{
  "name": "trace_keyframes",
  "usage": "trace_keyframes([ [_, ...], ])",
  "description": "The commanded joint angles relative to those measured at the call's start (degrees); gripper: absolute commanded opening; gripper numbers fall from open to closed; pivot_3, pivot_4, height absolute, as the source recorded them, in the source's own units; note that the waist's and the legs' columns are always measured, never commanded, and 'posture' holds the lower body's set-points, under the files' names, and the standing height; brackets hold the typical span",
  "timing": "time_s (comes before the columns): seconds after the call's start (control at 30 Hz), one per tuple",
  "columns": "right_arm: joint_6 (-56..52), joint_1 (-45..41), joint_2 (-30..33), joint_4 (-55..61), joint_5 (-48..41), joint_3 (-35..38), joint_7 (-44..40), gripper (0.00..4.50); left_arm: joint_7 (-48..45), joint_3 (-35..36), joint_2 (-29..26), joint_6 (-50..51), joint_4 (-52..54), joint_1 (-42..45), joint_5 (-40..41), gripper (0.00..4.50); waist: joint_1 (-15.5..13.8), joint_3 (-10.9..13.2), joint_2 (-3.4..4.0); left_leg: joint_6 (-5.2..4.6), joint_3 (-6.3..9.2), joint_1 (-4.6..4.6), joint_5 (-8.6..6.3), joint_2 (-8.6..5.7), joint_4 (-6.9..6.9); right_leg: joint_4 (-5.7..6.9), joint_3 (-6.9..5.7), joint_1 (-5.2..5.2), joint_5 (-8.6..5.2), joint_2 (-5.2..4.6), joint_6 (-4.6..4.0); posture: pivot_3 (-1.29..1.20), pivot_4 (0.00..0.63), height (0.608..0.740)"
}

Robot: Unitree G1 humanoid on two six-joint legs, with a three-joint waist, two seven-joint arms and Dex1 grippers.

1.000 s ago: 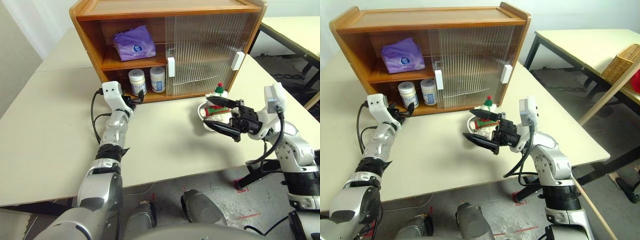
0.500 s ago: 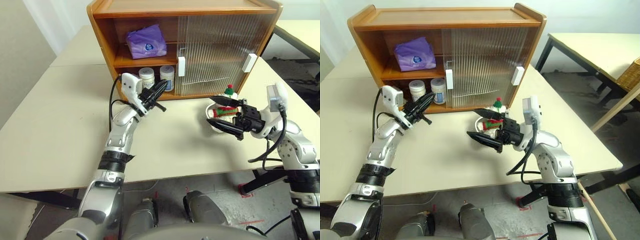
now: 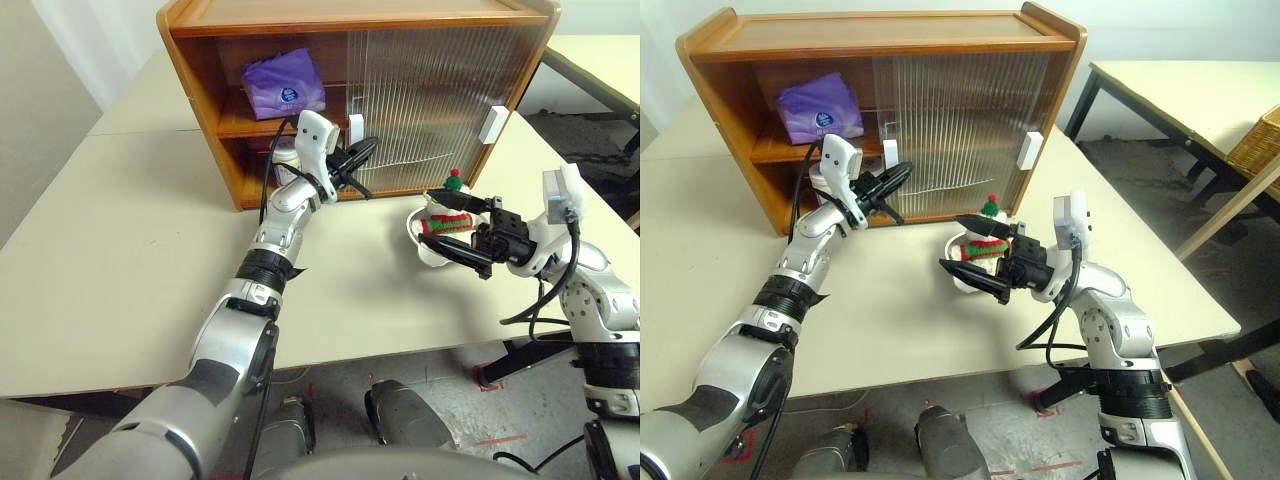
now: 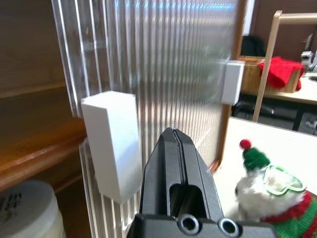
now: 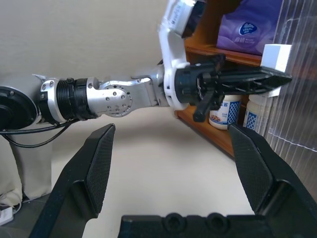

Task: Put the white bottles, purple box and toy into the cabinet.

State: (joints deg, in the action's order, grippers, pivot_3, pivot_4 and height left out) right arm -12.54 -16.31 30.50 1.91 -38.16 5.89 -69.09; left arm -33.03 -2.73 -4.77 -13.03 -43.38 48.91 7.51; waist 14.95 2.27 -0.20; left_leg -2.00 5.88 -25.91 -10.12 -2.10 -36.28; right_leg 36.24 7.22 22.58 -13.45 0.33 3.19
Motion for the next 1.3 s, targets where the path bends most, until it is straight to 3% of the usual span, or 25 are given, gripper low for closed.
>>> trace_keyframes([
  [0.03,0.30,0.56,0.21,1.09,0.45,0.30,0.15,4.50,4.64,-0.82,-0.14,-1.42,-2.99,2.43,-4.05,0.03,0.16,0.00,0.00,0.00,0.00,-0.01,-0.01,-0.02,-0.03,-0.01,0.02,-0.01,0.00,0.00,0.04,-0.37,0.054,0.740],
  [0.43,0.37,0.27,0.15,0.86,0.61,0.00,-0.09,4.50,16.41,0.16,-1.66,1.32,-3.26,3.99,-8.92,0.03,2.52,0.02,-0.02,0.37,-0.02,0.10,-0.16,-0.42,-0.10,-0.01,-0.04,-0.12,0.14,0.01,0.36,-0.36,0.055,0.740],
  [0.87,0.65,-0.65,-0.18,-0.52,0.96,-0.32,-0.68,4.50,19.09,0.59,-3.51,5.78,7.36,-2.11,-9.69,0.03,3.61,0.05,0.00,0.42,-0.02,0.12,-0.01,-0.62,-0.09,-0.02,0.10,-0.11,0.18,-0.05,0.43,-0.34,0.053,0.740],
  [1.3,0.55,-0.80,0.05,-0.93,1.06,-0.16,-1.36,4.50,19.78,2.05,-7.11,7.76,10.02,-3.87,-9.24,0.03,3.59,0.05,0.02,0.45,-0.01,0.19,-0.03,-0.59,-0.03,0.00,0.13,-0.09,0.24,-0.06,0.34,-0.33,0.050,0.740],
])
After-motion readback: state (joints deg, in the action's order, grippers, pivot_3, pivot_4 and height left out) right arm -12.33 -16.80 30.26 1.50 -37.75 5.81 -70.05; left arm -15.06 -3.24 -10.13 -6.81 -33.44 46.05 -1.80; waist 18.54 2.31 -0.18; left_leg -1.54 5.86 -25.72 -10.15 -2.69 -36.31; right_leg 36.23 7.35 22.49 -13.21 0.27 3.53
